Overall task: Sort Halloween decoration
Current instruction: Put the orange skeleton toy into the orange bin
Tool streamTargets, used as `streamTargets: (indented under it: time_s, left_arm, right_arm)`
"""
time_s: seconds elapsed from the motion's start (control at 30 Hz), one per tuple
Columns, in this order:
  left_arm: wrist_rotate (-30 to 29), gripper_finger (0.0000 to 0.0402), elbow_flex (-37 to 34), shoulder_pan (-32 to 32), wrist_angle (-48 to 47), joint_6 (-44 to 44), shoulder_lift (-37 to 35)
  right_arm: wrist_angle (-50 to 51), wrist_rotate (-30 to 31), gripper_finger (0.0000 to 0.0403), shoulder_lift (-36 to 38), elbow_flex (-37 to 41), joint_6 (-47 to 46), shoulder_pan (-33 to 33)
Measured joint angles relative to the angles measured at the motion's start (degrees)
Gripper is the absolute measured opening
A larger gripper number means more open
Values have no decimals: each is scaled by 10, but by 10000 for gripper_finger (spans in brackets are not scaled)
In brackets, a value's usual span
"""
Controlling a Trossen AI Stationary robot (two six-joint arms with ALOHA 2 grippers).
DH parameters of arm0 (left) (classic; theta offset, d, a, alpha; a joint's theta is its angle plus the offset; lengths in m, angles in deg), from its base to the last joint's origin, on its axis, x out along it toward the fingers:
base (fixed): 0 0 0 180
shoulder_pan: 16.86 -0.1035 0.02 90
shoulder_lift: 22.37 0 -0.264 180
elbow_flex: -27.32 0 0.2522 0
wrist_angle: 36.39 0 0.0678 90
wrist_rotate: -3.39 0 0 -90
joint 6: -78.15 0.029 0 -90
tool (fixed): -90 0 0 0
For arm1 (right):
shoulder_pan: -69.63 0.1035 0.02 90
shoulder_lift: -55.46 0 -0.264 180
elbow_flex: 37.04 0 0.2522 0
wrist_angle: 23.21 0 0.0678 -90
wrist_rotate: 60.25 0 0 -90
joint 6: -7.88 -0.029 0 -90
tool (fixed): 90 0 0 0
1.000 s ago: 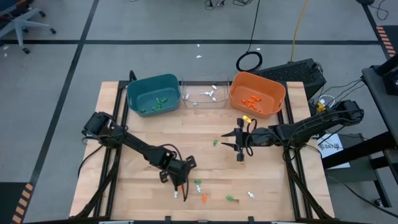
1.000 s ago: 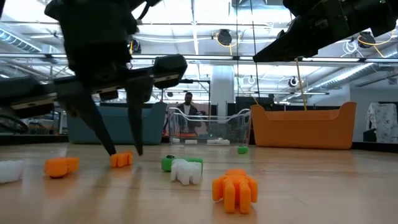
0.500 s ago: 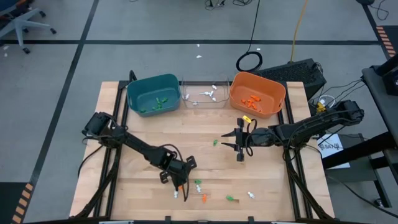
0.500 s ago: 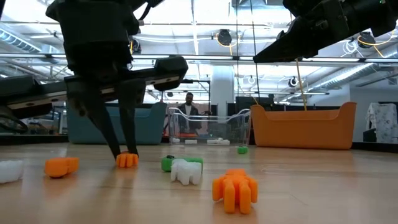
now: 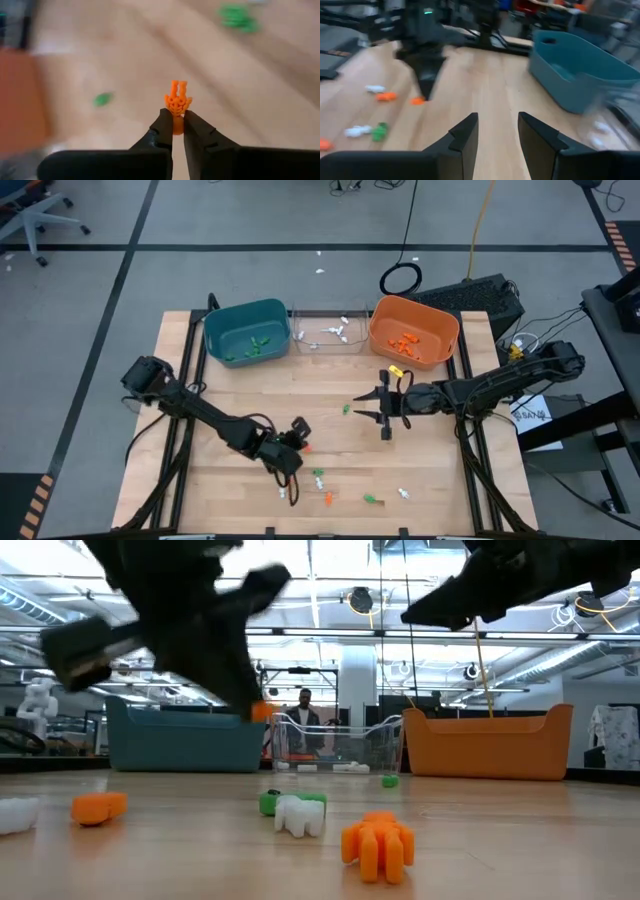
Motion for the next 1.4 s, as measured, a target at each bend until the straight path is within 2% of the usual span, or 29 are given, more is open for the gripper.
streamTargets:
  time_s: [0.07, 0.2, 0.3, 0.4, 0.43, 0.53, 0.6, 0.8, 1.0, 1.2, 1.4]
  left_arm:
    - [-64, 16, 0, 8, 13, -16, -17]
    - [-201, 17, 0, 23, 36, -43, -44]
    - [-291, 17, 0, 29, 56, -74, -52]
    - [-353, 17, 1, 30, 74, -96, -53]
    - [-363, 17, 1, 31, 79, -104, -53]
    - [-370, 17, 1, 31, 103, -110, -53]
    - [-370, 17, 1, 31, 112, -109, -53]
    - [-373, 17, 1, 33, 103, -107, -53]
    - [-372, 17, 1, 36, 103, -107, -53]
    - [-371, 17, 1, 38, 106, -107, -53]
    - [-366, 17, 1, 39, 106, -107, -53]
  right_arm:
    - [-24, -28, 125, -12, 0, 6, 4]
    - [-102, -29, 125, -69, 0, 44, 25]
    - [-212, -29, 127, -138, 0, 107, 47]
    - [-301, -23, 140, -206, -12, 198, 66]
    - [-319, -3, 146, -225, -19, 226, 72]
    - [-374, 109, 170, -279, -58, 298, 78]
    - [-385, 151, 184, -307, -87, 325, 78]
    - [-380, 154, 207, -368, -156, 349, 79]
    - [-370, 159, 196, -385, -177, 354, 79]
    - [-374, 253, 188, -382, -178, 371, 92]
    - [-380, 258, 188, -382, -178, 371, 94]
